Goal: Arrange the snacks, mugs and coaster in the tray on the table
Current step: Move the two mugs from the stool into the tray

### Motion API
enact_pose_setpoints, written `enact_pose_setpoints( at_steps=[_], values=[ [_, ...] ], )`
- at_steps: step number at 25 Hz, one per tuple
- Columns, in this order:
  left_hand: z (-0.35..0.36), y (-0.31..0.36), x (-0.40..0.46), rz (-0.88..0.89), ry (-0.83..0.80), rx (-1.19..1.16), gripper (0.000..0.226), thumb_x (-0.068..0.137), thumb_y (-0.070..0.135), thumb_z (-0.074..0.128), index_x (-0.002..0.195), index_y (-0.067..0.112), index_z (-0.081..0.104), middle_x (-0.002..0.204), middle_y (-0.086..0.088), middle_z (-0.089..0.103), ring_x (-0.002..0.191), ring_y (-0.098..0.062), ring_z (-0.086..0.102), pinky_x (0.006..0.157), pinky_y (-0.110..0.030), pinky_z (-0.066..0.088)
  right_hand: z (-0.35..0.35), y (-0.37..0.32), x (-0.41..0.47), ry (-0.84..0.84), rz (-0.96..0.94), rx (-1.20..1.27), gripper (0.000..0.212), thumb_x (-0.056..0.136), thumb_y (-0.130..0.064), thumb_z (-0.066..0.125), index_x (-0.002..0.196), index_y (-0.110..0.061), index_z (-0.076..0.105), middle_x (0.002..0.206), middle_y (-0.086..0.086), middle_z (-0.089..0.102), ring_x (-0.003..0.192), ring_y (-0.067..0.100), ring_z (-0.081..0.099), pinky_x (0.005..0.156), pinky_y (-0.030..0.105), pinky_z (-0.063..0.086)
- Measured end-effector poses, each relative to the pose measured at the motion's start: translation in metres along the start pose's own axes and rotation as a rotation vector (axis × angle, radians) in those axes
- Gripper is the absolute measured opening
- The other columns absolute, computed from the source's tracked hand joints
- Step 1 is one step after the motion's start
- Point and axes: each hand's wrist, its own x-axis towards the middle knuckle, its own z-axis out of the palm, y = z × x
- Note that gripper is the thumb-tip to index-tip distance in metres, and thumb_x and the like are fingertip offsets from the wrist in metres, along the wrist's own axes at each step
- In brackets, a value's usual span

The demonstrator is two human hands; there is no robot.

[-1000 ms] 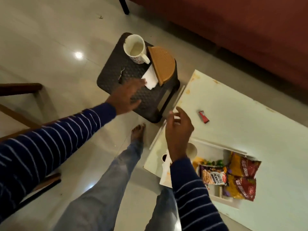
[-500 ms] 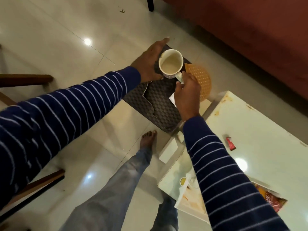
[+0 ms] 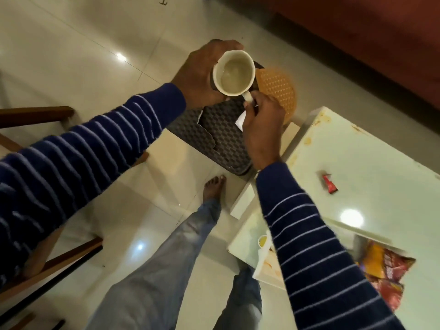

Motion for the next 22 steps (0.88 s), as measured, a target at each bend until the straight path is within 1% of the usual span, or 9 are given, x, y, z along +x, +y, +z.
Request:
enact_pose_setpoints(
  at_steps=[2, 4, 7, 9, 11, 14, 17, 19, 22],
  values=[
    [-0.008, 0.027, -0.018, 0.106, -0.006, -0.007, 0.086, 0.070, 0.053, 0.081, 0.137, 0.012, 0.047, 0.137, -0.007, 0.055, 0.123, -0.011, 0.052, 0.101, -0.025, 0.046, -0.020, -0.004, -0.038, 0.032, 0.040, 0.077, 0.019, 0.098, -0.012, 0.057, 0.109, -0.008, 0.072, 0.100, 0.004, 0.070, 0.088, 0.012, 0.061, 0.077, 0.018, 0.042],
    [-0.002, 0.062, -0.043, 0.184, -0.078, 0.000, 0.083, 0.074, 0.056, 0.076, 0.135, 0.008, 0.048, 0.134, -0.011, 0.057, 0.122, -0.010, 0.050, 0.104, -0.019, 0.040, -0.041, 0.001, -0.088, 0.056, 0.104, 0.119, 0.019, 0.097, -0.013, 0.059, 0.108, -0.007, 0.072, 0.098, 0.005, 0.070, 0.085, 0.009, 0.058, 0.074, 0.010, 0.039],
    [0.028, 0.111, -0.100, 0.229, -0.262, 0.028, 0.080, 0.073, 0.055, 0.072, 0.134, 0.009, 0.048, 0.130, -0.014, 0.059, 0.121, -0.023, 0.054, 0.106, -0.030, 0.039, -0.070, 0.016, -0.184, 0.091, 0.234, 0.161, 0.012, 0.094, -0.012, 0.063, 0.098, -0.011, 0.074, 0.088, -0.002, 0.068, 0.079, 0.005, 0.056, 0.072, 0.002, 0.035],
    [0.057, 0.146, -0.144, 0.245, -0.385, 0.014, 0.082, 0.068, 0.054, 0.075, 0.135, 0.018, 0.044, 0.131, -0.012, 0.060, 0.119, -0.025, 0.056, 0.103, -0.037, 0.043, -0.093, 0.033, -0.255, 0.118, 0.398, 0.356, 0.017, 0.093, -0.017, 0.064, 0.094, -0.032, 0.072, 0.087, -0.015, 0.067, 0.081, 0.002, 0.061, 0.075, 0.008, 0.044],
    [0.090, 0.178, -0.185, 0.258, -0.494, -0.008, 0.082, 0.067, 0.051, 0.078, 0.136, 0.023, 0.044, 0.133, -0.008, 0.060, 0.120, -0.024, 0.056, 0.101, -0.041, 0.048, -0.111, 0.055, -0.319, 0.074, 0.482, 0.353, 0.024, 0.093, -0.029, 0.065, 0.097, -0.053, 0.065, 0.092, -0.023, 0.066, 0.088, -0.002, 0.064, 0.077, 0.016, 0.054],
    [0.139, 0.215, -0.233, 0.300, -0.612, -0.065, 0.082, 0.066, 0.047, 0.083, 0.136, 0.031, 0.044, 0.136, 0.005, 0.053, 0.123, -0.013, 0.050, 0.100, -0.031, 0.047, -0.123, 0.101, -0.392, 0.109, 0.514, 0.127, 0.006, 0.089, -0.038, 0.072, 0.093, -0.034, 0.072, 0.086, -0.022, 0.068, 0.079, -0.010, 0.062, 0.074, 0.005, 0.048],
    [0.179, 0.235, -0.264, 0.292, -0.692, -0.113, 0.083, 0.067, 0.042, 0.082, 0.138, 0.035, 0.040, 0.138, 0.012, 0.047, 0.125, -0.010, 0.046, 0.101, -0.023, 0.041, -0.132, 0.128, -0.435, 0.086, 0.651, 0.053, 0.041, 0.090, -0.057, 0.051, 0.090, -0.023, 0.073, 0.083, -0.018, 0.066, 0.072, -0.004, 0.058, 0.073, 0.013, 0.048],
    [0.201, 0.243, -0.278, 0.287, -0.737, -0.093, 0.086, 0.067, 0.036, 0.085, 0.140, 0.034, 0.040, 0.140, 0.010, 0.047, 0.128, -0.008, 0.043, 0.101, -0.017, 0.033, -0.136, 0.140, -0.452, 0.112, 0.706, 0.117, 0.029, 0.090, -0.044, 0.060, 0.093, -0.019, 0.073, 0.086, -0.015, 0.065, 0.071, -0.004, 0.058, 0.075, 0.013, 0.049],
    [0.224, 0.250, -0.286, 0.293, -0.741, -0.062, 0.085, 0.067, 0.025, 0.087, 0.139, 0.027, 0.044, 0.139, 0.003, 0.048, 0.126, -0.010, 0.042, 0.097, -0.018, 0.036, -0.136, 0.153, -0.454, 0.181, 0.739, 0.197, 0.010, 0.088, -0.014, 0.074, 0.091, -0.005, 0.075, 0.088, -0.001, 0.072, 0.074, -0.007, 0.058, 0.075, -0.001, 0.042]
  ],
)
